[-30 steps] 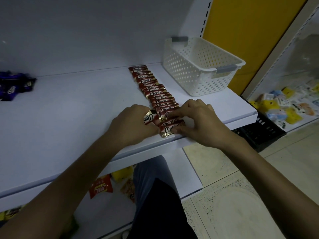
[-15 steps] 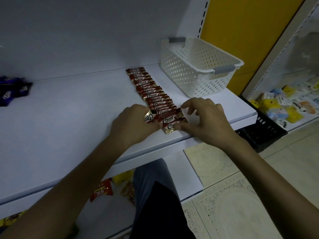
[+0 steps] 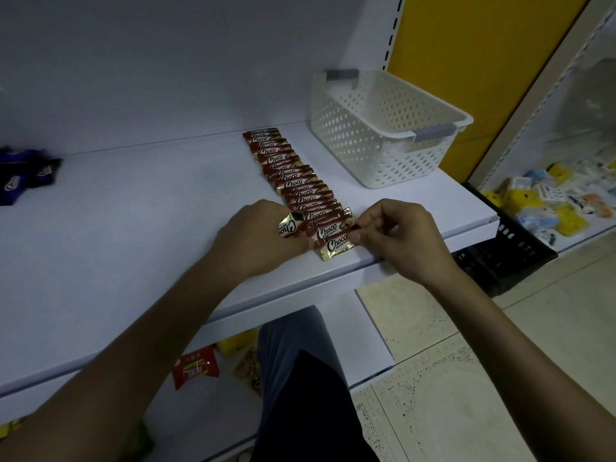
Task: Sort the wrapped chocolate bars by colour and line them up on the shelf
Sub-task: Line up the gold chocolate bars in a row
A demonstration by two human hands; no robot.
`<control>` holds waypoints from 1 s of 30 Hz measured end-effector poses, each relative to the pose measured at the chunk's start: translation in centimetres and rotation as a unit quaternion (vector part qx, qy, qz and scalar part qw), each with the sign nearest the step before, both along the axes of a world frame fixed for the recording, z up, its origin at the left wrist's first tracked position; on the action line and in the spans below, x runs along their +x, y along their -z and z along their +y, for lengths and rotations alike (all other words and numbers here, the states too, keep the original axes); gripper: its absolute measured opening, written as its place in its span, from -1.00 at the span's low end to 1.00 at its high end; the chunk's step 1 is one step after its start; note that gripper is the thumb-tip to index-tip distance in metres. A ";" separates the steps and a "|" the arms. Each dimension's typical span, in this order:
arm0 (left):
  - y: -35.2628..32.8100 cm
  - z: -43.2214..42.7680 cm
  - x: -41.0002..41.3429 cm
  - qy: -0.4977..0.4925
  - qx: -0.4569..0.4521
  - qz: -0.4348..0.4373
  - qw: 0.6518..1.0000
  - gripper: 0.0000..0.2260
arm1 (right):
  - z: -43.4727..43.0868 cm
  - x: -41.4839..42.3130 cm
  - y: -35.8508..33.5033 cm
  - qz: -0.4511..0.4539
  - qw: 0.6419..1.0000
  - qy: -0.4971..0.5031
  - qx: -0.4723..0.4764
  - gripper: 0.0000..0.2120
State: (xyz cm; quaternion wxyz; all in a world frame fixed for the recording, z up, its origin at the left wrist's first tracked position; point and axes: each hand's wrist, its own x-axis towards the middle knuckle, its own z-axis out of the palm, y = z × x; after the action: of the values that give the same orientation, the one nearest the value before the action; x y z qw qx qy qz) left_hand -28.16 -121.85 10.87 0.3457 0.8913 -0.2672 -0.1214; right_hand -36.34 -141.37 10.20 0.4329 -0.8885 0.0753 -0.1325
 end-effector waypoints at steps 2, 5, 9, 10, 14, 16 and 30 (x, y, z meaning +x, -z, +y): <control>-0.1 0.1 0.1 0.002 -0.008 0.003 1.000 -0.78 | 0.0 0.2 0.3 -0.007 1.000 0.009 0.003 -0.83; -0.1 0.3 0.3 0.002 -0.012 0.003 1.000 -0.79 | 0.1 0.5 0.5 -0.006 1.000 0.013 0.000 -0.85; -0.3 0.6 0.3 0.008 -0.034 0.024 0.999 -0.77 | 0.1 0.5 0.5 0.005 1.000 0.016 -0.016 -0.80; -0.4 0.6 0.2 0.012 -0.034 0.029 0.999 -0.78 | 0.1 0.5 0.4 0.001 1.000 0.020 -0.021 -0.80; -0.4 0.2 -0.2 0.022 0.009 0.024 0.999 -0.79 | -0.2 0.6 0.5 0.003 0.997 0.036 -0.063 -0.73; -0.2 0.0 -0.3 0.014 0.034 0.013 0.999 -0.75 | -0.2 0.7 0.4 0.011 0.997 0.032 -0.076 -0.74; -0.2 0.3 -0.8 0.009 -0.062 0.015 0.998 -0.83 | -0.2 0.6 0.5 -0.022 0.996 0.055 -0.070 -0.80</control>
State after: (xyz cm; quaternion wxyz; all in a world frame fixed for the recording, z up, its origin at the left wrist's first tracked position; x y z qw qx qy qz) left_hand -28.94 -121.58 11.08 0.4033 0.8636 -0.2772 -0.1216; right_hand -35.73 -141.55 9.65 0.3634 -0.9079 0.1050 -0.1805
